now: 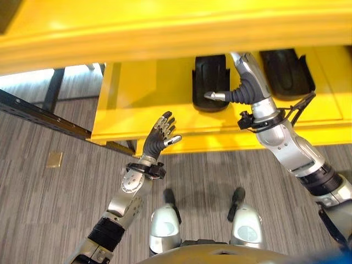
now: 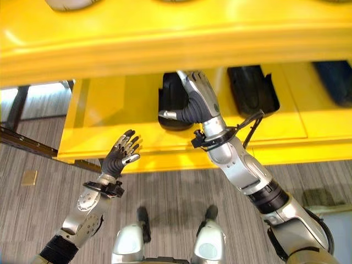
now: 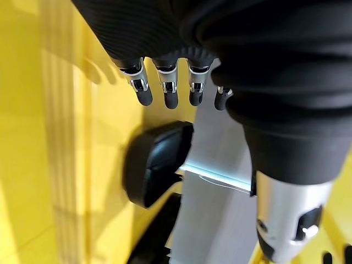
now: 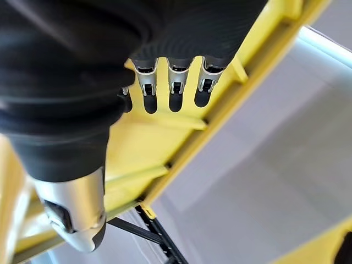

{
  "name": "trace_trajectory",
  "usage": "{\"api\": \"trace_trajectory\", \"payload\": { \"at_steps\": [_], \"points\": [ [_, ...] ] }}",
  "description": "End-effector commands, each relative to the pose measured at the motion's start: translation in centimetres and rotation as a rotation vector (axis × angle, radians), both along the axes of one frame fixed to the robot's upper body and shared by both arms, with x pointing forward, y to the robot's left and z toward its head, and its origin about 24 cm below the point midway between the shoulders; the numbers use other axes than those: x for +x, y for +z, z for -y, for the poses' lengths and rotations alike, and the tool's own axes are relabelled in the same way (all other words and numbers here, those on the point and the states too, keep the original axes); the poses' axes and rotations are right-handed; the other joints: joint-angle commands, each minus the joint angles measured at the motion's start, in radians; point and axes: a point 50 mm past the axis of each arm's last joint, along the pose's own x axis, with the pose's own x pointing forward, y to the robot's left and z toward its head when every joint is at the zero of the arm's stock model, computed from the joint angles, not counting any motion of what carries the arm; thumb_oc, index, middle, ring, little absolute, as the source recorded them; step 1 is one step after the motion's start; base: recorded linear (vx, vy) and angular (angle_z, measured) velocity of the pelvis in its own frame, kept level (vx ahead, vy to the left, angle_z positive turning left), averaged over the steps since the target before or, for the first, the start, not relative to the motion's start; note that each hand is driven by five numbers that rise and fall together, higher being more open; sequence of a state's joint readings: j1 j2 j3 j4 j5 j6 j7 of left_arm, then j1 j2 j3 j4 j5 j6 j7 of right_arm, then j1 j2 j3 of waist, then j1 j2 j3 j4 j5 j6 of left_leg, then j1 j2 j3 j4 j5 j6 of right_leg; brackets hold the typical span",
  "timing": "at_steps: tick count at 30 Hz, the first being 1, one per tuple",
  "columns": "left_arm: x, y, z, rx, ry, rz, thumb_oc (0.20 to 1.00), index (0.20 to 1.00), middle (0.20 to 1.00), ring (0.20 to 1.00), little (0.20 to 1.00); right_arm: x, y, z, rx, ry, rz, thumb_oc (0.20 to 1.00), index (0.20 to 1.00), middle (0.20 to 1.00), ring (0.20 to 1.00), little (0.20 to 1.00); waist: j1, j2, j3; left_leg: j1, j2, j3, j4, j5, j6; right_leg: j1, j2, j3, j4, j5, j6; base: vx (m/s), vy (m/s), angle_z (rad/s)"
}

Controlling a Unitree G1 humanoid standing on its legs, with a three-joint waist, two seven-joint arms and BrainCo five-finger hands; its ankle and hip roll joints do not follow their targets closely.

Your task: Move parts from the plastic box to the shelf.

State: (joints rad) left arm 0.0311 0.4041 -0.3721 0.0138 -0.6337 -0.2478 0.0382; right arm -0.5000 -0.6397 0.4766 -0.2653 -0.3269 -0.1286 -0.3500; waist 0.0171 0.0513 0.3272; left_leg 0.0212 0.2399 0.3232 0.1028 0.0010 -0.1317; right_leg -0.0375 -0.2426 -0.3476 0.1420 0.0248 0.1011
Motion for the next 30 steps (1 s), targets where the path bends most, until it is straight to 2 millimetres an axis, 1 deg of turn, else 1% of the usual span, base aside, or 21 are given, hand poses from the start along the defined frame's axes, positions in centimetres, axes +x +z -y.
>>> {"api": "trace_trajectory", "payload": {
  "at_steps": [1, 3, 5, 9, 10, 12, 14, 15, 17, 18, 21, 23, 27, 29, 30],
  "points": [
    [0.1, 2.7, 1.3, 0.035, -0.106, 0.156, 1.0, 1.0, 1.0, 1.0, 1.0, -0.2, 2.6, -0.8, -0.098, 0.049, 0.155, 1.0, 1.0, 1.0, 1.0, 1.0, 0.028, -0.019, 0.037, -0.022, -0.048, -0.003, -0.003, 0.011, 0.055, 0.002, 0.018, 0.031, 0.082, -0.084, 0.013, 0.13, -0.006, -0.07],
    [-0.1, 2.3, 0.9, 0.041, -0.102, 0.139, 1.0, 1.0, 1.0, 1.0, 1.0, -1.4, 1.2, -1.3, -0.18, 0.119, 0.117, 1.0, 1.0, 1.0, 1.0, 1.0, 0.027, -0.025, 0.014, -0.006, -0.044, 0.001, -0.032, 0.024, 0.05, 0.021, 0.017, 0.027, 0.041, -0.061, 0.026, 0.09, -0.01, -0.05],
    [-0.1, 2.2, 0.6, 0.05, -0.105, 0.131, 1.0, 1.0, 1.0, 1.0, 1.0, -1.7, -0.3, -1.8, -0.317, 0.165, 0.051, 1.0, 1.0, 1.0, 1.0, 1.0, 0.031, -0.031, 0.002, 0.001, -0.043, 0.003, -0.042, 0.024, 0.049, 0.03, 0.015, 0.023, 0.026, -0.056, 0.032, 0.04, -0.027, -0.07],
    [-0.1, 1.9, 0.3, 0.067, -0.12, 0.12, 1.0, 1.0, 1.0, 1.0, 1.0, -1.5, -1.7, -2.4, -0.452, 0.213, -0.05, 1.0, 1.0, 1.0, 1.0, 1.0, 0.045, -0.038, -0.002, 0.005, -0.043, 0.001, -0.034, 0.017, 0.053, 0.038, 0.016, 0.011, 0.031, -0.06, 0.033, 0.02, -0.038, -0.01],
    [0.0, 1.9, 0.3, 0.068, -0.122, 0.12, 1.0, 1.0, 1.0, 1.0, 1.0, -1.4, -1.8, -2.5, -0.462, 0.215, -0.061, 1.0, 1.0, 1.0, 1.0, 1.0, 0.047, -0.039, -0.002, 0.004, -0.043, 0.001, -0.033, 0.017, 0.054, 0.039, 0.015, 0.01, 0.032, -0.06, 0.033, 0.0, -0.052, 0.01],
    [0.0, 2.0, 0.1, 0.076, -0.136, 0.117, 1.0, 1.0, 1.0, 1.0, 1.0, -0.8, -2.9, -2.7, -0.537, 0.226, -0.157, 1.0, 1.0, 1.0, 1.0, 1.0, 0.059, -0.042, 0.002, 0.003, -0.043, -0.003, -0.029, 0.015, 0.055, 0.04, 0.014, 0.006, 0.036, -0.062, 0.033, -0.01, -0.051, 0.03],
    [0.1, 2.0, 0.1, 0.083, -0.142, 0.118, 1.0, 1.0, 1.0, 1.0, 1.0, -0.5, -3.8, -2.9, -0.596, 0.234, -0.217, 1.0, 1.0, 1.0, 1.0, 1.0, 0.065, -0.043, 0.006, 0.002, -0.044, -0.004, -0.029, 0.015, 0.057, 0.04, 0.015, 0.004, 0.039, -0.064, 0.033, -0.01, -0.031, 0.03],
    [0.1, 2.0, 0.1, 0.088, -0.143, 0.118, 1.0, 1.0, 1.0, 1.0, 1.0, -0.4, -4.4, -3.0, -0.61, 0.242, -0.247, 1.0, 1.0, 1.0, 1.0, 1.0, 0.068, -0.045, 0.007, 0.0, -0.044, -0.005, -0.027, 0.016, 0.058, 0.038, 0.015, 0.003, 0.041, -0.064, 0.033, 0.0, 0.0, 0.0],
    [0.1, 2.0, 0.2, 0.089, -0.143, 0.118, 1.0, 1.0, 1.0, 1.0, 1.0, -0.5, -4.8, -3.0, -0.621, 0.248, -0.265, 1.0, 1.0, 1.0, 1.0, 1.0, 0.07, -0.046, 0.008, -0.002, -0.044, -0.005, -0.026, 0.016, 0.058, 0.037, 0.016, 0.002, 0.043, -0.064, 0.033, -0.01, -0.018, 0.09],
    [0.2, 2.0, 0.2, 0.089, -0.144, 0.118, 1.0, 1.0, 1.0, 1.0, 1.0, -0.4, -5.4, -3.2, -0.645, 0.254, -0.285, 1.0, 1.0, 1.0, 1.0, 1.0, 0.073, -0.046, 0.011, -0.005, -0.045, -0.006, -0.025, 0.017, 0.058, 0.033, 0.016, 0.001, 0.048, -0.066, 0.032, -0.02, -0.021, 0.14],
    [0.3, 2.2, 0.1, 0.093, -0.144, 0.119, 1.0, 1.0, 1.0, 1.0, 1.0, -0.4, -6.4, -3.3, -0.678, 0.278, -0.34, 1.0, 1.0, 1.0, 1.0, 1.0, 0.078, -0.048, 0.018, -0.014, -0.044, -0.01, -0.02, 0.018, 0.058, 0.028, 0.016, -0.001, 0.052, -0.067, 0.032, -0.01, -0.016, 0.05],
    [0.4, 2.3, 0.2, 0.099, -0.148, 0.124, 1.0, 1.0, 1.0, 1.0, 1.0, -0.2, -6.9, -3.5, -0.702, 0.271, -0.346, 1.0, 1.0, 1.0, 1.0, 1.0, 0.083, -0.048, 0.024, -0.018, -0.044, -0.012, -0.02, 0.02, 0.057, 0.023, 0.016, -0.002, 0.055, -0.067, 0.032, -0.04, -0.022, 0.0],
    [0.7, 2.6, 0.4, 0.108, -0.16, 0.132, 1.0, 1.0, 1.0, 1.0, 1.0, 1.6, -9.2, -3.2, -0.746, 0.183, -0.416, 1.0, 1.0, 1.0, 1.0, 1.0, 0.103, -0.043, 0.04, -0.035, -0.045, -0.02, -0.009, 0.023, 0.055, 0.011, 0.01, -0.014, 0.067, -0.067, 0.034, -0.05, -0.039, 0.01],
    [1.0, 2.8, 0.5, 0.112, -0.172, 0.137, 1.0, 1.0, 1.0, 1.0, 1.0, 2.9, -10.4, -2.5, -0.761, 0.082, -0.399, 1.0, 1.0, 1.0, 1.0, 1.0, 0.115, -0.039, 0.052, -0.048, -0.045, -0.025, 0.003, 0.021, 0.056, 0.003, 0.006, -0.021, 0.078, -0.068, 0.034, -0.05, -0.042, 0.03],
    [1.1, 2.9, 0.6, 0.106, -0.173, 0.138, 1.0, 1.0, 1.0, 1.0, 1.0, 3.5, -10.5, -1.9, -0.752, 0.033, -0.387, 1.0, 1.0, 1.0, 1.0, 1.0, 0.116, -0.037, 0.058, -0.053, -0.045, -0.025, 0.009, 0.019, 0.057, -0.002, 0.003, -0.023, 0.084, -0.069, 0.034, -0.06, -0.018, 0.06]
  ]
}}
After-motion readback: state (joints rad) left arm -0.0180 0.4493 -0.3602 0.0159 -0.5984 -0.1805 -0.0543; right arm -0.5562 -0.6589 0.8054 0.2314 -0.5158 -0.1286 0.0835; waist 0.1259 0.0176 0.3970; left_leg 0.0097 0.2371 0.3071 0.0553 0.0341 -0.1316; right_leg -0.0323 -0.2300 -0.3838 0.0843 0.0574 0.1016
